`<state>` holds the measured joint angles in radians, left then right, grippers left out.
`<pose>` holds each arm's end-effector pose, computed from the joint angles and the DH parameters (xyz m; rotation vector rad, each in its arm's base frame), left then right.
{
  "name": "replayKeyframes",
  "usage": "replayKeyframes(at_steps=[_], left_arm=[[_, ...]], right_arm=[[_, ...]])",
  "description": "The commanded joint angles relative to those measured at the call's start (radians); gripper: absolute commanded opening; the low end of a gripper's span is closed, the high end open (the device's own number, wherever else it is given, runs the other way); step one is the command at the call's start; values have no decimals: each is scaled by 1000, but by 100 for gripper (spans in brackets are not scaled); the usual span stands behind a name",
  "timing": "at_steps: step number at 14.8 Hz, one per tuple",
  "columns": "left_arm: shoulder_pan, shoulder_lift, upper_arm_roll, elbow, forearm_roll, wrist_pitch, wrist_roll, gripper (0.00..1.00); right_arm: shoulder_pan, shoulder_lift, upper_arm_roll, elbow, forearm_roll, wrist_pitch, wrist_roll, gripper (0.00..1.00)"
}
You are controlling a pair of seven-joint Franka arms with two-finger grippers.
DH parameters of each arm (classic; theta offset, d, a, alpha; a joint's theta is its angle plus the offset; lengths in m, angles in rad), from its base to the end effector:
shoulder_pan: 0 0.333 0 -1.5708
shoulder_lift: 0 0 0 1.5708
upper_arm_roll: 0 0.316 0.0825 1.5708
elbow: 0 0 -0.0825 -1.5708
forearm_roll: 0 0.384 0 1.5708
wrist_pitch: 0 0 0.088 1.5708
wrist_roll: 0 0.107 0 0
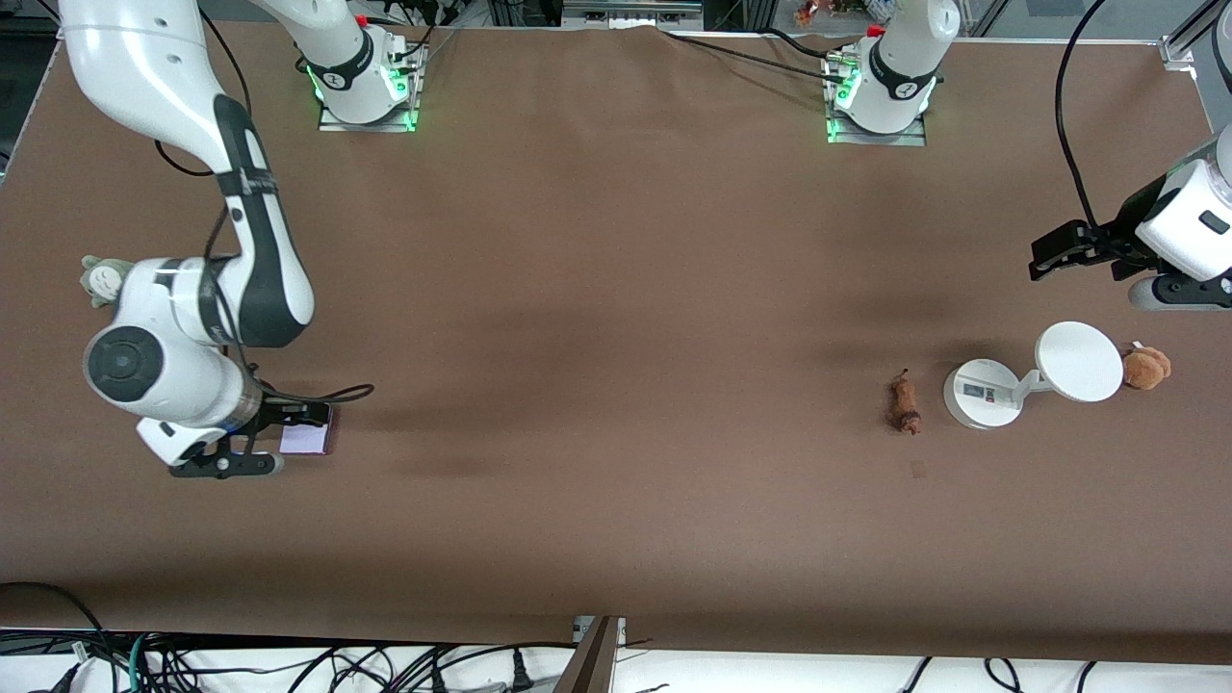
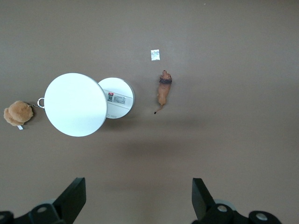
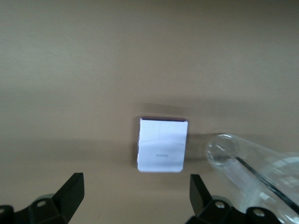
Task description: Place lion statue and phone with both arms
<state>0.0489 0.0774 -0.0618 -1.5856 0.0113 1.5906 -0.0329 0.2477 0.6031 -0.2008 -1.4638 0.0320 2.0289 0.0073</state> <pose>0.5766 -0.0050 0.5755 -3.1312 -0.0303 0.1129 0.7056 0.0595 0.3325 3.0541 0.0888 -0.0365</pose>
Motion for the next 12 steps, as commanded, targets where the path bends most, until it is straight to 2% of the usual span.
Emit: replayKeyframes(at_steps=[1, 5, 10, 12], left_arm=[[-9, -37, -6, -5, -11, -52, 7, 100], [-24, -74, 5, -17, -11, -92, 4, 100], [-12, -70, 5, -2, -10, -93, 2, 100], [-9, -68, 7, 4, -11, -84, -1, 100]], right_arm=[[-4, -66, 3, 40, 3, -139, -29, 100], [-7, -153, 1, 97, 14, -341, -26, 100], [-5, -246, 3, 103, 11, -511, -17, 100], [-5, -278, 1, 103, 6, -535, -9, 100]])
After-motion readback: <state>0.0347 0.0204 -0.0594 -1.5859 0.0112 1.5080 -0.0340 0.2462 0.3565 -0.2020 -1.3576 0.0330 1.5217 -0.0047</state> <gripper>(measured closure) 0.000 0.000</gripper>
